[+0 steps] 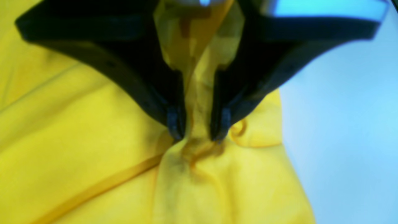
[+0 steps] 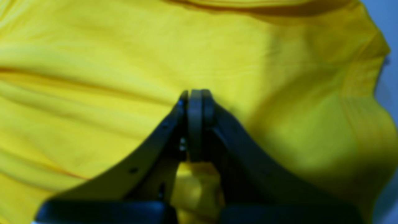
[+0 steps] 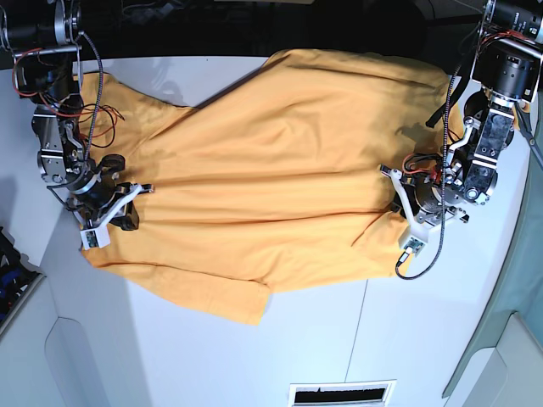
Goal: Layout the t-shirt on the table in an organized manner, then fold the t-shirt properly
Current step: 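Pull the hem with the left gripper away from the right gripper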
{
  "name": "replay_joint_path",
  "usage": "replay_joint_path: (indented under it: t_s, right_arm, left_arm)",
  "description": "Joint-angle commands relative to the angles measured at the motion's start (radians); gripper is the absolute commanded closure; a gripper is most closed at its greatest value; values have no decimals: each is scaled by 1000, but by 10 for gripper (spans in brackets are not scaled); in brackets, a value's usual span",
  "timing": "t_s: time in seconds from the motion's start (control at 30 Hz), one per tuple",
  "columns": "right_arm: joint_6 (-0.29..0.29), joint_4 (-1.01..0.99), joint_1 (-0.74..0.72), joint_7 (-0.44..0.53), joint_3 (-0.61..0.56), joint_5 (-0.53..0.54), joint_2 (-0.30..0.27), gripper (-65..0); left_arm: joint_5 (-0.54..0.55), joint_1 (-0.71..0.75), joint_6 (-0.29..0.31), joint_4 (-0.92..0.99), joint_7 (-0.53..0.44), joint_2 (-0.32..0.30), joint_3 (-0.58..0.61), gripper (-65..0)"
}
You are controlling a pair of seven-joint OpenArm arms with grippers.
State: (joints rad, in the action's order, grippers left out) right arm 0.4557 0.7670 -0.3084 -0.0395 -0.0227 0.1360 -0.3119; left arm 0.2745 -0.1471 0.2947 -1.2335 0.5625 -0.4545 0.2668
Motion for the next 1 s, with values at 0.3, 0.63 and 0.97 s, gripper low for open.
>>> replay_joint_path:
  t_s: [0.3, 0.63, 0.97]
  right_arm:
    - [-4, 242, 204, -58, 135, 34, -59, 0]
    - [-4, 251, 214, -62, 171, 118, -56, 0]
    - [-3, 251, 215, -63, 171, 115, -56, 0]
  left_arm:
    - [126, -19, 192, -47, -13, -9, -7, -179]
    - [-13, -24, 52, -100, -47, -16, -7, -9]
    - [-123, -71, -226, -87, -100, -142, -8, 0]
